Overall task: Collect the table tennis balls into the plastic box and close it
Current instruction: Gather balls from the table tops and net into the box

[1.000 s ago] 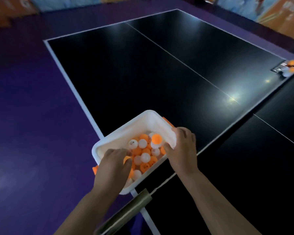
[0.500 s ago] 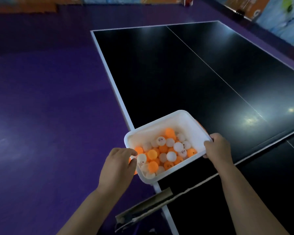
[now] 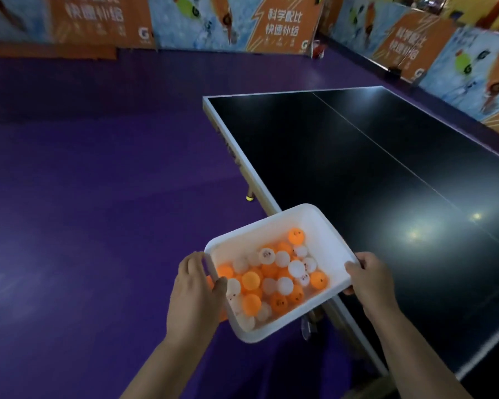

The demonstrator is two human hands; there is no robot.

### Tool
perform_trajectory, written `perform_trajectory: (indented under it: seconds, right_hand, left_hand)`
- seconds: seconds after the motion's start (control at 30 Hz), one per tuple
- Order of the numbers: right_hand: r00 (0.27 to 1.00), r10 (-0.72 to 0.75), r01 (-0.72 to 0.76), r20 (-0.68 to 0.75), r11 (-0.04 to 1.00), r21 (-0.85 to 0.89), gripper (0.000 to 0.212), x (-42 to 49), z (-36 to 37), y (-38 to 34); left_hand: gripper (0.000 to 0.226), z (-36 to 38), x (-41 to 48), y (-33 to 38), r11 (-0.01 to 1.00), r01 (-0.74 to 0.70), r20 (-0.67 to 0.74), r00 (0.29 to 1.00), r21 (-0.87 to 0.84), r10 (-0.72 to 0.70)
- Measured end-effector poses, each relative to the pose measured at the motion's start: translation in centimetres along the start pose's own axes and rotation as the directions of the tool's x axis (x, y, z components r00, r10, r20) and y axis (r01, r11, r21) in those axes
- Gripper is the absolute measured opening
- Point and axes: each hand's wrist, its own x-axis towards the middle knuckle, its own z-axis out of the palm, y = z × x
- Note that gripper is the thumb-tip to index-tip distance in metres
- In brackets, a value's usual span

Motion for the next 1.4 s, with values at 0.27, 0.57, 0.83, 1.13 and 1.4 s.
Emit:
perform_trajectory:
  seconds: [0.27,0.57,0.83,1.13,1.4]
  right_hand:
    - [0.998,0.062,-0.063,0.034,0.997,0.051,0.010,-7.5,6.1,-3.5]
    - [0.995,0.008,-0.021,0.096,0.991,0.133,0.014,-16.8,6.5,-3.3]
    - [0.987,0.033,-0.062,0.155,0.980,0.190,0.025,-27.0,5.6,1.2]
    - [0.973,0.199,-0.212,0.118,0.972,0.103,0.040,-39.1,3.5,6.9]
    - [0.907,0.410,-0.382,-0.094,0.896,0.229,0.058,-52.9,2.4,13.3]
  left_hand:
    - [0.032,-6.9,1.8,-4.6,0.999,0.045,0.011,0.999,0.013,-0.045]
    - [0.036,-11.8,-4.9,-8.8,0.995,0.102,-0.088,0.991,0.024,-0.099]
    - [0.036,-16.2,-16.0,-12.2,0.995,0.089,-0.148,0.986,0.046,-0.081]
    - [0.036,-18.6,-24.2,-15.1,0.994,-0.051,-0.006,0.999,0.095,0.052]
    - [0.033,-21.3,-30.6,-18.0,0.962,-0.270,0.295,0.922,0.029,0.250]
